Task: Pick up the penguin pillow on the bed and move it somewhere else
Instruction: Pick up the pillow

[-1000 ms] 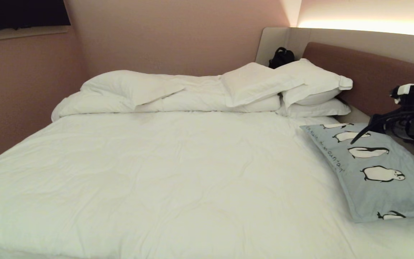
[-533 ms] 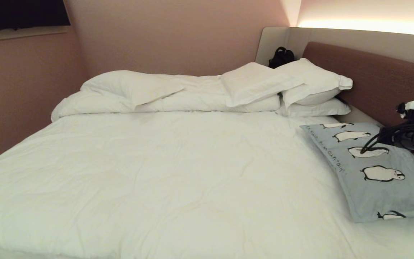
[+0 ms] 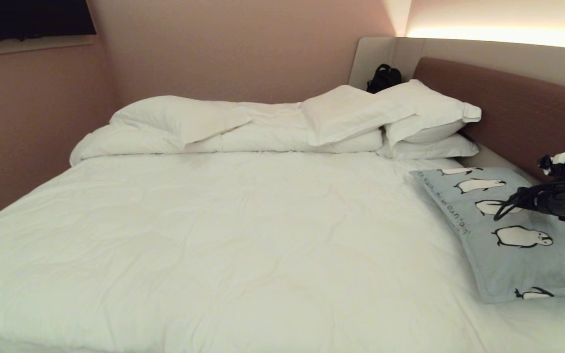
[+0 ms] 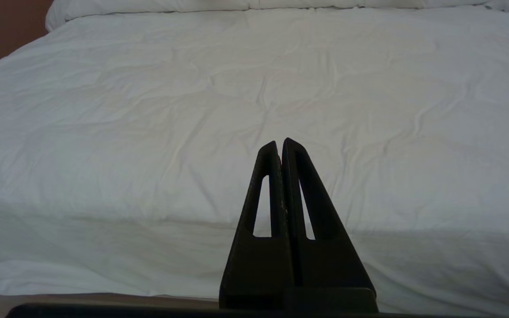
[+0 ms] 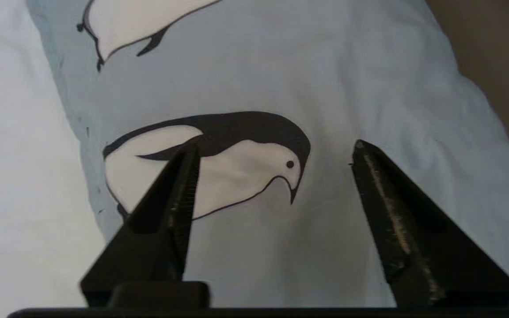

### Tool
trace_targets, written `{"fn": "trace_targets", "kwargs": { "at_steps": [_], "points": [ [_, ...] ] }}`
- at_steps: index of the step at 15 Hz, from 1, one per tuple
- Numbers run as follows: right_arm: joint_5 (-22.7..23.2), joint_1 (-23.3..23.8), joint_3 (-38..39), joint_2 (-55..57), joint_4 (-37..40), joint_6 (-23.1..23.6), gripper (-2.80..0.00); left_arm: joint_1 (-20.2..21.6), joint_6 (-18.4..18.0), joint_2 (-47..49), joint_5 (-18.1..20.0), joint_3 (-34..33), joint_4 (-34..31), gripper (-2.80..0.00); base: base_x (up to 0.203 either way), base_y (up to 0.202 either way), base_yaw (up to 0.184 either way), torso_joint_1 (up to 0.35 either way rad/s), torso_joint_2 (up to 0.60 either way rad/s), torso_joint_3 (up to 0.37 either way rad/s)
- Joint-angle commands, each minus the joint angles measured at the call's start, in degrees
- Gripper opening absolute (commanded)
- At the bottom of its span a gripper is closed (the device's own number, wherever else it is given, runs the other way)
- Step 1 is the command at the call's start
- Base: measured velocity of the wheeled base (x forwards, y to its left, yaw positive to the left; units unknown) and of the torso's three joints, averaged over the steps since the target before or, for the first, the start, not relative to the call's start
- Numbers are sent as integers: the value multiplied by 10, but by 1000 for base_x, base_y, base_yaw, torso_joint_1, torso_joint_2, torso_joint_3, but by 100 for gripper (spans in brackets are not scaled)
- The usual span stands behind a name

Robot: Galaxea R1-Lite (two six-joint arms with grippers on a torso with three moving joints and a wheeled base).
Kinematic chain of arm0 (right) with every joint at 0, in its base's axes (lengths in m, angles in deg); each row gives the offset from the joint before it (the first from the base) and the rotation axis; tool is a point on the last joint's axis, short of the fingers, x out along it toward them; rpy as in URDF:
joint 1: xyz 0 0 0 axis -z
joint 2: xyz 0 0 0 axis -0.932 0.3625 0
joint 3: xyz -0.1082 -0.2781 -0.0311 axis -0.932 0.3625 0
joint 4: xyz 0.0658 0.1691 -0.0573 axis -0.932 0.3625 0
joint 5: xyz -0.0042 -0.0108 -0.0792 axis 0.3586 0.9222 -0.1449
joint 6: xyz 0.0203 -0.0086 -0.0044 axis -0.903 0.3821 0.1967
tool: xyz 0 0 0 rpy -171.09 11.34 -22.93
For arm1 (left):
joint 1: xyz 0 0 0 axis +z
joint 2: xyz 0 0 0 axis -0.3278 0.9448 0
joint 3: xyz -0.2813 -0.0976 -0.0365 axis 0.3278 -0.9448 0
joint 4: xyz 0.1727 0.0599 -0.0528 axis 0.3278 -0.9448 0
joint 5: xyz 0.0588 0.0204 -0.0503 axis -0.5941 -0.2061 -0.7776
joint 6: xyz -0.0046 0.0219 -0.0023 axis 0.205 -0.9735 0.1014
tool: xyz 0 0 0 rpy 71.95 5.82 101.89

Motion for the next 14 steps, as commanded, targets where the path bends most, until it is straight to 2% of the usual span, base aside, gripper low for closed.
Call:
{"fn": "trace_targets", "kwargs": {
  "at_steps": [1,6,10,14],
  "points": [
    [0,6,-8,16,-1,1,0,0,0,0,0,0,0,-280,0,0,0,0,0,0],
    [-1,13,-24,63,4,7,0,0,0,0,0,0,0,-280,0,0,0,0,0,0],
    [0,23,-86,131,60,6,0,0,0,0,0,0,0,-280,0,0,0,0,0,0],
    [1,27,-99,166,68,7,0,0,0,0,0,0,0,-280,0,0,0,0,0,0]
  ]
}}
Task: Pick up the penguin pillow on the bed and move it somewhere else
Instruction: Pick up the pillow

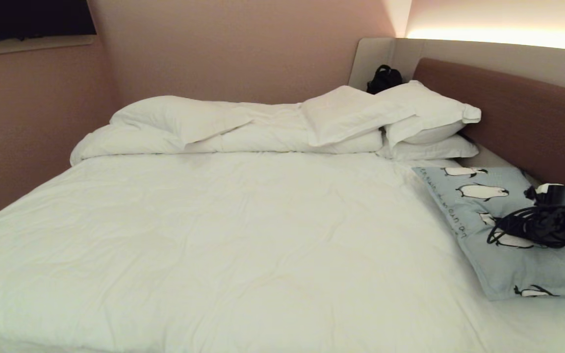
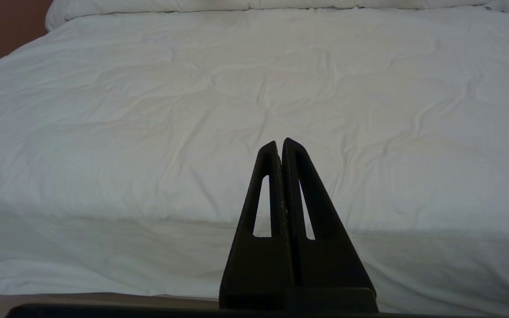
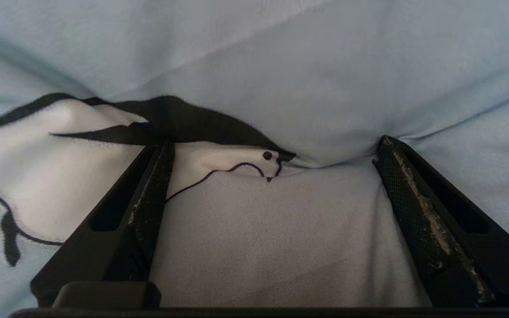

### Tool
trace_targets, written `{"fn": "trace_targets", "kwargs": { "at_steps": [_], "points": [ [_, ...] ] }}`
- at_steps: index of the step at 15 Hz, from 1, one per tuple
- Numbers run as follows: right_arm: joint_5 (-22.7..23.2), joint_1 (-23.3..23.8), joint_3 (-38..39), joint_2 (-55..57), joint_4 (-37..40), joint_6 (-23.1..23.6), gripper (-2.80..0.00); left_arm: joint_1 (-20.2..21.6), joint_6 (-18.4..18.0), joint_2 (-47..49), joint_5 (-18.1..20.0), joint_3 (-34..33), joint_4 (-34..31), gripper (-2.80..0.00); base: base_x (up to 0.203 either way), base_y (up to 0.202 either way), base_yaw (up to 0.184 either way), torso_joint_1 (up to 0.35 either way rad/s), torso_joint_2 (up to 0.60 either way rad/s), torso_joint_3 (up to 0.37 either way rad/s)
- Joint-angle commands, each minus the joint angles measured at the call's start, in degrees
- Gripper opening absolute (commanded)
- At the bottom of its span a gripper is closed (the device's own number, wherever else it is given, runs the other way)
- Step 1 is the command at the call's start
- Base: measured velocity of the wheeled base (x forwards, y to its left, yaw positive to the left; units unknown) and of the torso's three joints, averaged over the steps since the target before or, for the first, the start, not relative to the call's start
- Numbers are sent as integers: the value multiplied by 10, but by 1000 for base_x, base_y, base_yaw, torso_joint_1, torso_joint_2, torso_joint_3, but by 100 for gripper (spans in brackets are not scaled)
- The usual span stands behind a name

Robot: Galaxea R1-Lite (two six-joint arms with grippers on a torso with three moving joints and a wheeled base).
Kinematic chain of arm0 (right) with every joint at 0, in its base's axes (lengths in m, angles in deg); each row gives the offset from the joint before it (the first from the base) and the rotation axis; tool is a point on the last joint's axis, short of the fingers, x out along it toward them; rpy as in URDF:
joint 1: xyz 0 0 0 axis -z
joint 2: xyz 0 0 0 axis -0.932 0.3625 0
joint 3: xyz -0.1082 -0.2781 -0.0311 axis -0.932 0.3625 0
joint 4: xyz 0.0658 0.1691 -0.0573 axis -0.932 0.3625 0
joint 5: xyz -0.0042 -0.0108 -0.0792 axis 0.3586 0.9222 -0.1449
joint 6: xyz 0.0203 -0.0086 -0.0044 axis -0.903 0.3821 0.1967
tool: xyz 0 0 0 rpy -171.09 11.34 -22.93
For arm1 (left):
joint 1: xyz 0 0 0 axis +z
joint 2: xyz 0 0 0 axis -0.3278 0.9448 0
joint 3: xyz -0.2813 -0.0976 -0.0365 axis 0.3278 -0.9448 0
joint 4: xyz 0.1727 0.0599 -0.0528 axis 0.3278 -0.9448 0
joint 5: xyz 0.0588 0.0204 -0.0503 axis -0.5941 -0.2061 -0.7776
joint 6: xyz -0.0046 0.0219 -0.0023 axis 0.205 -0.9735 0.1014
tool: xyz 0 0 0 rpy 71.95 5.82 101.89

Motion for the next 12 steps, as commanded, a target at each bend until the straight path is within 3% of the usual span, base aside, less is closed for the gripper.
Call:
{"fn": "trace_targets", "kwargs": {
  "at_steps": [1,7,8,12],
  "points": [
    [0,0,-1,24,6,0,0,1,0,0,0,0,0,-280,0,0,0,0,0,0],
    [1,3,-29,46,35,-1,0,0,0,0,0,0,0,-280,0,0,0,0,0,0],
    [1,4,-34,48,38,-2,-280,0,0,0,0,0,0,-280,0,0,0,0,0,0],
    [1,4,-40,42,37,-11,-280,0,0,0,0,0,0,-280,0,0,0,0,0,0]
  ]
}}
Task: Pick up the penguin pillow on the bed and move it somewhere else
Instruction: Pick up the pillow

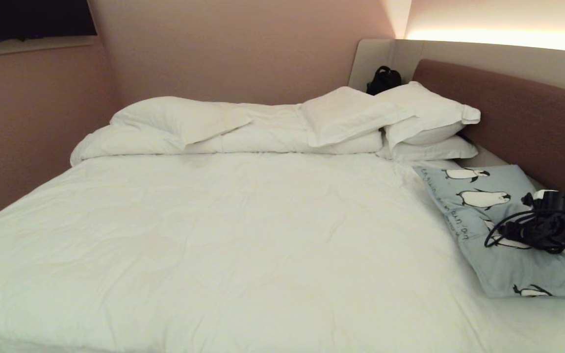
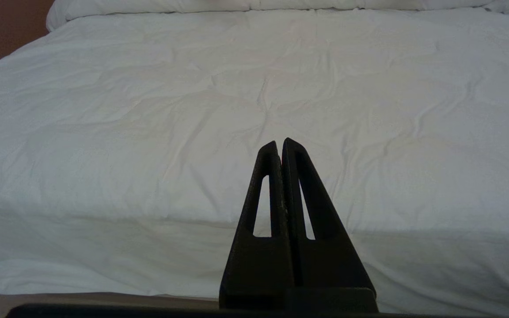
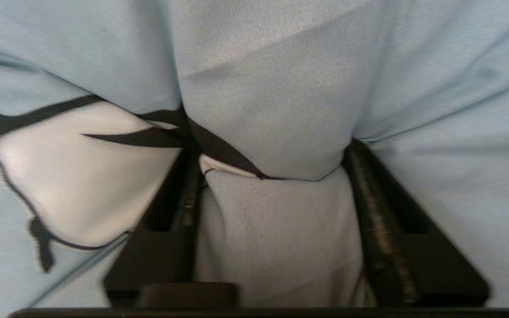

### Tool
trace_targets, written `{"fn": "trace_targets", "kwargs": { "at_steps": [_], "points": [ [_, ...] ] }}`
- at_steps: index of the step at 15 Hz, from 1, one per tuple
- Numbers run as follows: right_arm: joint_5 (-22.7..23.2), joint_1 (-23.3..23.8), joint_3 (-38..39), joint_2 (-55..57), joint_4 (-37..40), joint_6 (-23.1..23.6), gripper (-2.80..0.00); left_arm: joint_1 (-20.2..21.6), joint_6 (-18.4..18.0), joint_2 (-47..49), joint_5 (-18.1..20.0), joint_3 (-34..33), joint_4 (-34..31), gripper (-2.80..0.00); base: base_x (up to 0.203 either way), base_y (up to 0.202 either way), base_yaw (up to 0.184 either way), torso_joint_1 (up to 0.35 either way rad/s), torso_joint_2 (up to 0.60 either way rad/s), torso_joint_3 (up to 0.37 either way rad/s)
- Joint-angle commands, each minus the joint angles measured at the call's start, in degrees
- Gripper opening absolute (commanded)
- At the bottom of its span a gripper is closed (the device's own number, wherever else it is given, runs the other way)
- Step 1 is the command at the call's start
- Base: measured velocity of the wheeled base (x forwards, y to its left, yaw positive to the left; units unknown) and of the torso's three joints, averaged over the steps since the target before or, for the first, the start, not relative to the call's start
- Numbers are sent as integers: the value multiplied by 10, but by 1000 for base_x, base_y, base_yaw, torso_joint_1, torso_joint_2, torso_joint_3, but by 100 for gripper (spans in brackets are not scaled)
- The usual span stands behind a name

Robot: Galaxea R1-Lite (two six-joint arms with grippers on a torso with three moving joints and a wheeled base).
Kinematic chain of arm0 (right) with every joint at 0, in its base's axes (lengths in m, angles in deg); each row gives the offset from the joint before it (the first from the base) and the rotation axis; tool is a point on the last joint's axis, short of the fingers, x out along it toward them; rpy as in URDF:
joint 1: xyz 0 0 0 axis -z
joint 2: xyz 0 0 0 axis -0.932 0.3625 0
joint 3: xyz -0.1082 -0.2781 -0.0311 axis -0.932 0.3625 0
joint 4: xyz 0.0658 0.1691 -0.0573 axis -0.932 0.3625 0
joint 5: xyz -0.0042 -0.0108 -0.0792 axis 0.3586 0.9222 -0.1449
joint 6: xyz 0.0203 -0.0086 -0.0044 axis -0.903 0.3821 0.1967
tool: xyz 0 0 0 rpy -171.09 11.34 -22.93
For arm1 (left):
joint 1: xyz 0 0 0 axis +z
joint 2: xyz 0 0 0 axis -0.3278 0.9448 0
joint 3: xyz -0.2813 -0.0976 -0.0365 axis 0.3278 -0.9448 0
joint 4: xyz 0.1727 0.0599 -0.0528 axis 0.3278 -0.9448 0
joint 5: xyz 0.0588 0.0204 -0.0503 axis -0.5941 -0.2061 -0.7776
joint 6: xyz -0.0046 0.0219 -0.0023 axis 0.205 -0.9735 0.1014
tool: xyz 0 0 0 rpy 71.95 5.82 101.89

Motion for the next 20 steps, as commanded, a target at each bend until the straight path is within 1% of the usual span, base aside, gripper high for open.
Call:
{"fn": "trace_targets", "kwargs": {
  "at_steps": [1,3,6,9,13,17,20],
  "points": [
    [0,0,-1,-2,-2,-1,-280,0,0,0,0,0,0,-280,0,0,0,0,0,0],
    [0,0,-2,-14,-2,-4,-280,1,0,0,0,0,0,-280,0,0,0,0,0,0],
    [3,0,-2,-49,-1,-25,-280,0,0,0,0,0,0,-280,0,0,0,0,0,0],
    [31,-1,0,-95,3,-44,-280,0,0,0,0,0,0,-280,0,0,0,0,0,0],
    [44,-2,4,-139,11,-55,-280,1,0,0,0,0,0,-280,0,0,0,0,0,0],
    [108,-6,3,-215,68,-105,-280,0,0,0,0,0,0,-280,0,0,0,0,0,0],
    [143,-12,8,-281,111,-140,-280,0,1,0,0,0,0,-280,0,0,0,0,0,0]
  ]
}}
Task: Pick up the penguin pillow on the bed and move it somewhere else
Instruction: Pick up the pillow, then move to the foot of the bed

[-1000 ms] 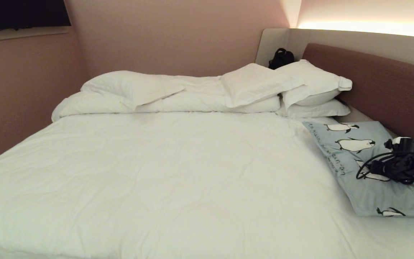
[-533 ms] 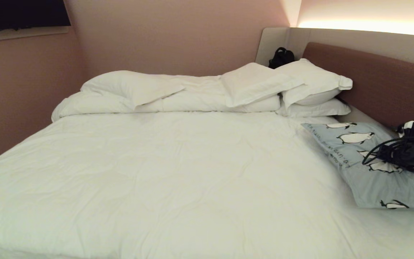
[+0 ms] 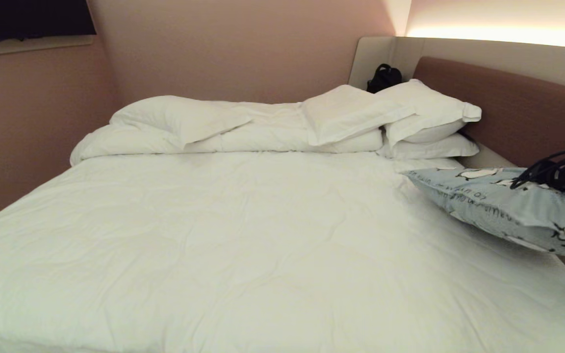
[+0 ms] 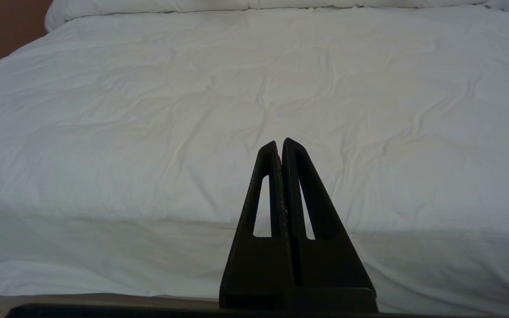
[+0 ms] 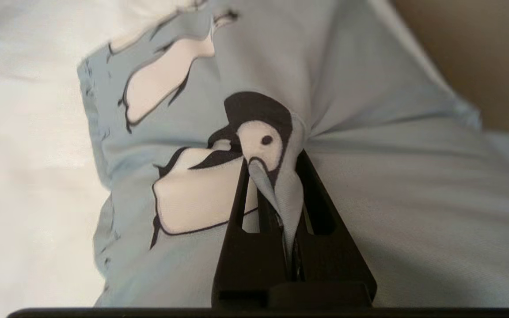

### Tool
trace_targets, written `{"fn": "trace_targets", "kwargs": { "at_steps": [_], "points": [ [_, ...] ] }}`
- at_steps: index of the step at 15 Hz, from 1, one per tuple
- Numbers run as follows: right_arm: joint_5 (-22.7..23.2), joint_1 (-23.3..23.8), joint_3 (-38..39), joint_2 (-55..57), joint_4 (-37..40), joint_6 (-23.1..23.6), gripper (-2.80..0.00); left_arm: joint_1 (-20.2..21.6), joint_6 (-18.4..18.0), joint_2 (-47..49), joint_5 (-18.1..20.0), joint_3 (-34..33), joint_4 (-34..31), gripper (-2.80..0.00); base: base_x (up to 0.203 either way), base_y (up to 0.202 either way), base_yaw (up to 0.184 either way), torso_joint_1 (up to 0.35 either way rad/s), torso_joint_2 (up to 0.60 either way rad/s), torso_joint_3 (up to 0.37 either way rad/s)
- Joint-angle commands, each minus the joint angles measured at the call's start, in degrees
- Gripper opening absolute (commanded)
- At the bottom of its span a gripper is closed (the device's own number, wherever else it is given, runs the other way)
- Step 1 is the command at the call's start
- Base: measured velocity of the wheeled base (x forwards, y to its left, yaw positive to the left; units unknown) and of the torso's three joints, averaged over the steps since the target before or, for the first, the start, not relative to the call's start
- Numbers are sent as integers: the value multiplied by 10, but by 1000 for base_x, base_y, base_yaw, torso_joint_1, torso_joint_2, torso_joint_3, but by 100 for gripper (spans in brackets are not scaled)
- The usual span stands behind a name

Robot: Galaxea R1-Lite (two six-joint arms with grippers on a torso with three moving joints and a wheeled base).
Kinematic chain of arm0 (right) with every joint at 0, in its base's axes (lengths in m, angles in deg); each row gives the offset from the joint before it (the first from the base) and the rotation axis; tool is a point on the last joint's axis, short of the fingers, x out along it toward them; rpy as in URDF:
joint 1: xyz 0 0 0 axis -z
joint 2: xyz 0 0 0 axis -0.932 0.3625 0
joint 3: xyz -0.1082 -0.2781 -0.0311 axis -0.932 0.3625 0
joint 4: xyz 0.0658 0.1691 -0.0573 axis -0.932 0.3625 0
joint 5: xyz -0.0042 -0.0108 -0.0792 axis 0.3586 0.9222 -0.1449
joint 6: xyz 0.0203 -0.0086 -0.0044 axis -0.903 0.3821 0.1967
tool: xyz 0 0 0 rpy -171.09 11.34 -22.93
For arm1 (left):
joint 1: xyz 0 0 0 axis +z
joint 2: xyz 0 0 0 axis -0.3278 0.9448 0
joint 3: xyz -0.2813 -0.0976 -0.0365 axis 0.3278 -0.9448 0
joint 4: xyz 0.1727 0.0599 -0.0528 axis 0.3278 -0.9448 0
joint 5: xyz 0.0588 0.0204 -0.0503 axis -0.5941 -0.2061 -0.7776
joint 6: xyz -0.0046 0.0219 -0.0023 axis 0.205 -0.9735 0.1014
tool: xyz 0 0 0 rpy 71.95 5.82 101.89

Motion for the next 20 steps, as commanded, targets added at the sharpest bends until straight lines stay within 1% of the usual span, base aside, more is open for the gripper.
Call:
{"fn": "trace_targets", "kwargs": {
  "at_steps": [1,3,6,9,10,13,20],
  "points": [
    [43,-3,7,-66,38,-35,-280,0,0,0,0,0,0,-280,0,0,0,0,0,0],
    [64,-8,24,-107,57,-48,-280,0,0,0,0,0,0,-280,0,0,0,0,0,0],
    [70,-16,45,-159,86,-51,-280,0,0,0,0,0,0,-280,0,0,0,0,0,0],
    [84,-25,72,-207,89,-55,-280,0,1,0,0,0,0,-280,0,0,0,0,0,0],
    [85,-31,75,-219,86,-64,-280,1,0,0,0,0,0,-280,0,0,0,0,0,0],
    [85,-36,64,-233,81,-85,-280,0,0,0,0,0,0,-280,0,0,0,0,0,0],
    [81,-36,50,-257,78,-100,-280,0,-1,0,0,0,0,-280,0,0,0,0,0,0]
  ]
}}
